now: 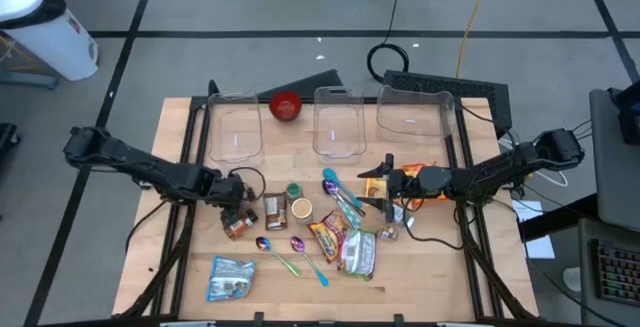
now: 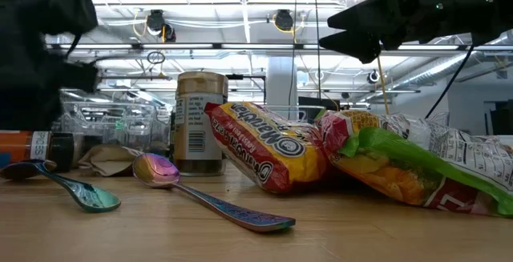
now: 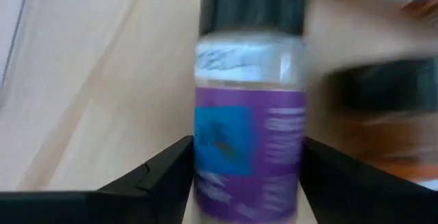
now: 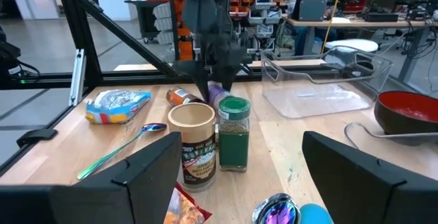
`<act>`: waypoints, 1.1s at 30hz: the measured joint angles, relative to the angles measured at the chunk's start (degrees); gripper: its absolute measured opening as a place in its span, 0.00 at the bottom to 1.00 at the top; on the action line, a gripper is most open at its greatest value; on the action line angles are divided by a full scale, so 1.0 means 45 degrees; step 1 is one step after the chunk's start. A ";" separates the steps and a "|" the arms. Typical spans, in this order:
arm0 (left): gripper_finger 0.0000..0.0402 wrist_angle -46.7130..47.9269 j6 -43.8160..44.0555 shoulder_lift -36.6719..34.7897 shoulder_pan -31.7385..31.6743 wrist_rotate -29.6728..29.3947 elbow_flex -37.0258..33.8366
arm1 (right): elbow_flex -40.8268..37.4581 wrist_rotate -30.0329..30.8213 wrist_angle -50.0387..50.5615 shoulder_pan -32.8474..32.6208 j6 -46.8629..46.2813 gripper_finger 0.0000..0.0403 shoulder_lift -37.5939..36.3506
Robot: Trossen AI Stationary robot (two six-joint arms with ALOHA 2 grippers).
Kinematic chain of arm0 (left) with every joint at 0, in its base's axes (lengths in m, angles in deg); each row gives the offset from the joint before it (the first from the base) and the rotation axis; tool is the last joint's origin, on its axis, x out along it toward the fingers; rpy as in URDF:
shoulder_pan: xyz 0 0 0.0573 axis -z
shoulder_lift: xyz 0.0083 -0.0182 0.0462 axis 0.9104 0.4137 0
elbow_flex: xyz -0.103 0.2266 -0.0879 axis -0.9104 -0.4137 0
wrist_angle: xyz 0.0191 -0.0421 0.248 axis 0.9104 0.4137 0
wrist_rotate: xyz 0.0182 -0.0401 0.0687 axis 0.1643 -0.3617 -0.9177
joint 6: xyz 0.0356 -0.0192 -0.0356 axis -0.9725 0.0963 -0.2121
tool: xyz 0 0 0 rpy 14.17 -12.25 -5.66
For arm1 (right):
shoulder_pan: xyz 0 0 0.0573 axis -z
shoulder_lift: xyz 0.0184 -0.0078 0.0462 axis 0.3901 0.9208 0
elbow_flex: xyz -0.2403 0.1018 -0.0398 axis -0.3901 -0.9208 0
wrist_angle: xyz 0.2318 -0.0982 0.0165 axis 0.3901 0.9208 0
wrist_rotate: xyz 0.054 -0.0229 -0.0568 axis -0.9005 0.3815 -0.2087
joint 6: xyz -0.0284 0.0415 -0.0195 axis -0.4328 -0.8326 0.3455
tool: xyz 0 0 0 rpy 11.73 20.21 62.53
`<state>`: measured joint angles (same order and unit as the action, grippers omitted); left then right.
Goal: Pick & Place Food Item
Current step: Put the violet seasoning bottle into the left transparent bin
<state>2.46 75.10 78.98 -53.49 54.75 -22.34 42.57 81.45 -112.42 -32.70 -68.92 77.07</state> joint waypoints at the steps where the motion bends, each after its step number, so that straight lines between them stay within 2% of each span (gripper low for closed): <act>1: 0.66 0.0116 -0.0001 0.0232 0.0000 0.0056 -0.0028 | 0.0000 0.0000 0.0013 0.0000 -0.0054 0.73 0.0000; 6: 0.73 0.0002 -0.0595 0.1529 -0.0010 0.0263 0.0136 | 0.0000 -0.0005 0.0042 0.0000 -0.0078 0.73 0.0000; 10: 0.73 -0.0066 -0.1058 0.1821 -0.0015 0.0424 0.0250 | 0.0000 -0.0002 0.0056 0.0000 -0.0076 0.73 0.0000; 14: 0.68 -0.0157 -0.1304 0.1657 -0.0002 0.0440 0.0384 | 0.0000 -0.0005 0.0076 0.0000 -0.0073 0.73 0.0000; 25: 0.45 -0.0298 -0.1640 0.1578 0.0010 0.0467 0.0508 | 0.0000 0.0000 0.0074 0.0000 -0.0070 0.73 0.0000; 33: 0.45 -0.0248 -0.2261 0.1600 0.0009 0.0455 0.1791 | 0.0000 0.0004 -0.0083 0.0000 -0.0060 0.73 0.0000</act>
<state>1.34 64.92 86.18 -53.45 56.80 -14.28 42.57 81.47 -112.79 -32.70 -69.20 77.07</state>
